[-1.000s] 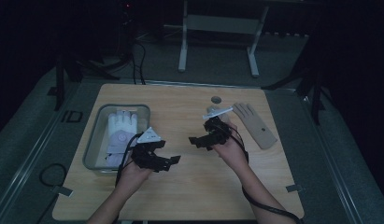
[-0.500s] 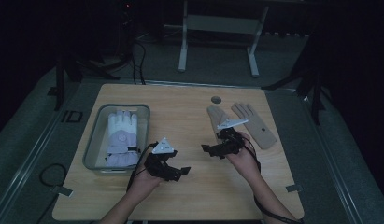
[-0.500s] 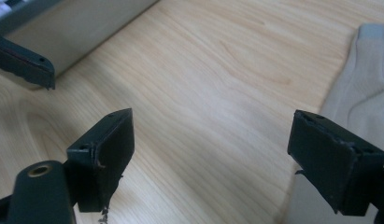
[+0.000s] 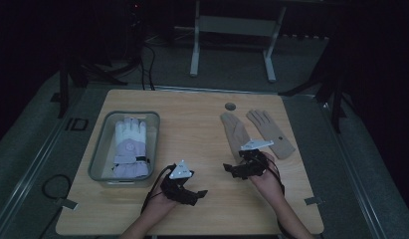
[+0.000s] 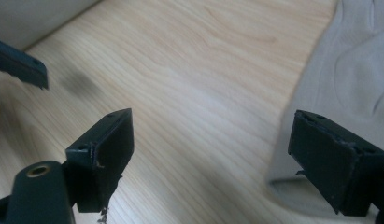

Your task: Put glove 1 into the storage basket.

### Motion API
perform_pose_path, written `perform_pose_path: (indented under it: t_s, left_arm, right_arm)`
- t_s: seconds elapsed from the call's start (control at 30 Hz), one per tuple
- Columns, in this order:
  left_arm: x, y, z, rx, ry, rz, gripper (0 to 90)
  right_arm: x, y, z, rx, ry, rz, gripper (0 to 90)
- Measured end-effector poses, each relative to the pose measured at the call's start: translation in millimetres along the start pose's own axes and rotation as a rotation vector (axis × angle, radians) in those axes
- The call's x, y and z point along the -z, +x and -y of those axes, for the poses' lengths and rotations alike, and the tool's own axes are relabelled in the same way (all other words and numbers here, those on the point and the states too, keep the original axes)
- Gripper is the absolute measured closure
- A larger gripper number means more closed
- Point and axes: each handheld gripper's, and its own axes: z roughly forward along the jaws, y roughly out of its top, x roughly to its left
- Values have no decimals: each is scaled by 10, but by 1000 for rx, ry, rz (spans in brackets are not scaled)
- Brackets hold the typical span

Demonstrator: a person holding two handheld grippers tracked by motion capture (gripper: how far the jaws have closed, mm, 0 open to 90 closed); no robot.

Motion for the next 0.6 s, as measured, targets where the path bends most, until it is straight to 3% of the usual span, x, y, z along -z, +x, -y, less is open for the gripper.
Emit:
perform_pose_path:
  t_s: [0.13,0.23,0.33,0.53,0.6]
  left_arm:
    - [19,-24,61,-10,-8,-9,149]
    - [47,-38,108,-22,-28,-21,149]
    - [65,-27,145,-7,-45,-16,149]
    - [78,-38,163,-19,-66,-29,149]
    - [77,-44,168,-26,-71,-29,149]
  right_arm:
    - [16,-40,128,-6,-8,0,140]
    - [52,-76,220,26,-22,16,136]
    - [103,-126,285,39,-32,27,134]
    - [187,-242,309,-13,-40,7,111]
    - [192,-274,283,-18,-47,29,106]
